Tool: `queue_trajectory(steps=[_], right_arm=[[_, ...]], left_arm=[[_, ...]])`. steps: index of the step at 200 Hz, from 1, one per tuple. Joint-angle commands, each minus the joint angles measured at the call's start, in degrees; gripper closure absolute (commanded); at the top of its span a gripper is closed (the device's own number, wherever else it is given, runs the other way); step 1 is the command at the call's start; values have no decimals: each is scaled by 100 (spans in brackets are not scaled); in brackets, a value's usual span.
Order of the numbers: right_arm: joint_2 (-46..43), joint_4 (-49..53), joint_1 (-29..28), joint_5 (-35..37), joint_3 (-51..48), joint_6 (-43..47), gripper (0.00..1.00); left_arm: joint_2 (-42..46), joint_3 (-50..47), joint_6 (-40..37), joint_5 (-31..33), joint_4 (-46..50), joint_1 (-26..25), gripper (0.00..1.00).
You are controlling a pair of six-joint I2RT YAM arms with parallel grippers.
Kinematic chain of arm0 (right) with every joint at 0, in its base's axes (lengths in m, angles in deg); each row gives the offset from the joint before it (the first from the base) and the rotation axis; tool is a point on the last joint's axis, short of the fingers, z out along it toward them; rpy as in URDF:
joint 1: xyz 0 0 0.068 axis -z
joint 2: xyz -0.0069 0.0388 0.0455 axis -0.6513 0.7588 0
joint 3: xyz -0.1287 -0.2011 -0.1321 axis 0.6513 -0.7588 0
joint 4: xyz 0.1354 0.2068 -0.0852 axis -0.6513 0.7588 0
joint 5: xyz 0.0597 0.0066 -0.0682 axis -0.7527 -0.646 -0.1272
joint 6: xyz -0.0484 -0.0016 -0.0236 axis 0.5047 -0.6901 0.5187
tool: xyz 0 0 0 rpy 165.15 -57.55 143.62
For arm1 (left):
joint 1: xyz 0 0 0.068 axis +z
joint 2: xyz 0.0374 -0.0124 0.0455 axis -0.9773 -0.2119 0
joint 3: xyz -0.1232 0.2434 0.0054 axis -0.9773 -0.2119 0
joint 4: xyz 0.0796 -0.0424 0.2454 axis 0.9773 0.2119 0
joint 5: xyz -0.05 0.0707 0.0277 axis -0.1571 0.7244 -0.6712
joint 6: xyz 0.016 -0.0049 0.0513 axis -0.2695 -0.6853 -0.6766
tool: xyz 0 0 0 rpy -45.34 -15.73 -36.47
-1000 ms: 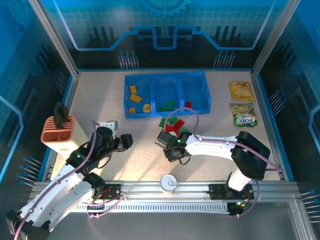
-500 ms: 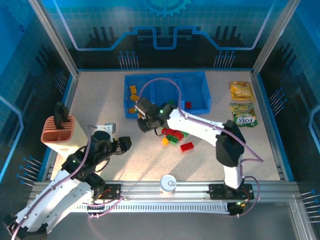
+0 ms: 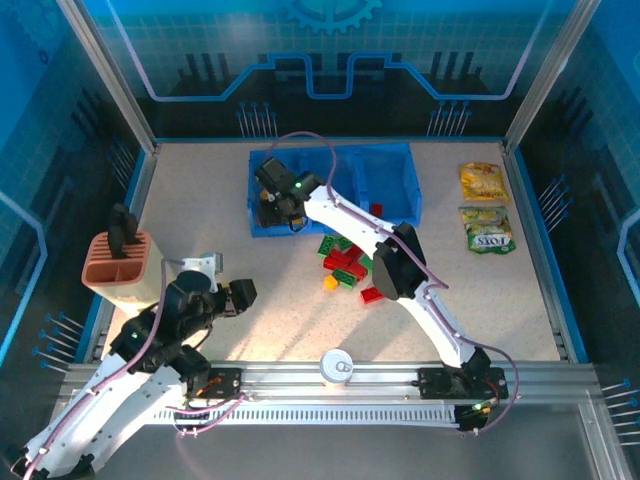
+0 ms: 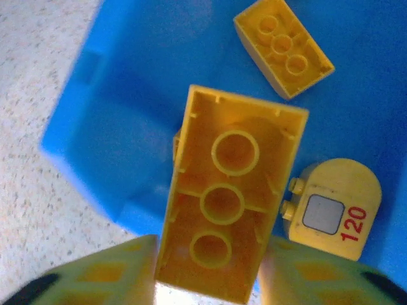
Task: Sort the legos into containers by color
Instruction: Place the lego in the container, then pick up the lego from the center of the table.
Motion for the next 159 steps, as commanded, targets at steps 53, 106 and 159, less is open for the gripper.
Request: queue_trajectory(steps=[53, 106, 159], right_arm=[[-1946, -293, -128, 350, -918, 256, 30], [-4503, -2059, -128, 290, -4618, -140, 28], [-6339, -2818, 18, 448, -7754, -875, 27]], left_arm=[[-425, 245, -23, -243, -270, -104, 34], [-1591, 288, -178, -587, -997, -465, 34], [-3339, 524, -535, -807, -2140, -1004, 33]])
